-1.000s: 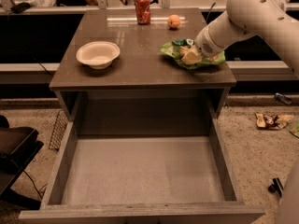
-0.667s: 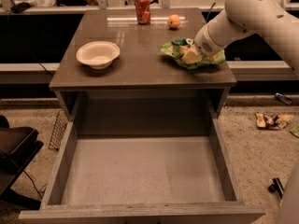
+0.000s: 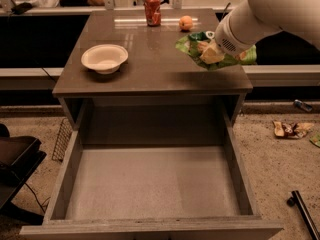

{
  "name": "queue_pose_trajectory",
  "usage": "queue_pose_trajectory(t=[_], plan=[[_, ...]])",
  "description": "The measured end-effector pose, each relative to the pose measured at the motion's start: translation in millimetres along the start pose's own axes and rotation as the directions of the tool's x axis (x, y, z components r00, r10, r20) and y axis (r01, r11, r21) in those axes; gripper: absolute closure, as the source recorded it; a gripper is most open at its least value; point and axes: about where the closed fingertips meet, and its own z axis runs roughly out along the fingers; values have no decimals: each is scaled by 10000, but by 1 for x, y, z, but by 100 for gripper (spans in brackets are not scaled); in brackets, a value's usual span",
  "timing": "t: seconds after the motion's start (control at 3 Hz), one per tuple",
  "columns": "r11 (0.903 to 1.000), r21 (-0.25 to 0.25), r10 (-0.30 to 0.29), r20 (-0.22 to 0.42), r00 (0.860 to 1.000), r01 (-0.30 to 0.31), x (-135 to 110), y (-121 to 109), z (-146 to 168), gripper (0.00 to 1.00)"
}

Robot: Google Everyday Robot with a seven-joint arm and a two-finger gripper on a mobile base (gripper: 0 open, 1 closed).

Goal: Place green rice chip bag into top drawer

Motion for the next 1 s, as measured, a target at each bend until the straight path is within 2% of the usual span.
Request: queue_pose_trajectory(t=[0.33,0.67,1.0], plan=[[9982,-130,-588,-798,9951,580,28,74,-62,100],[9902,-1307,-645,-1126,9915,495,68,120,-76,100],[9066,-4077,-1363,-394,9899,1086,89,188,-41,100]])
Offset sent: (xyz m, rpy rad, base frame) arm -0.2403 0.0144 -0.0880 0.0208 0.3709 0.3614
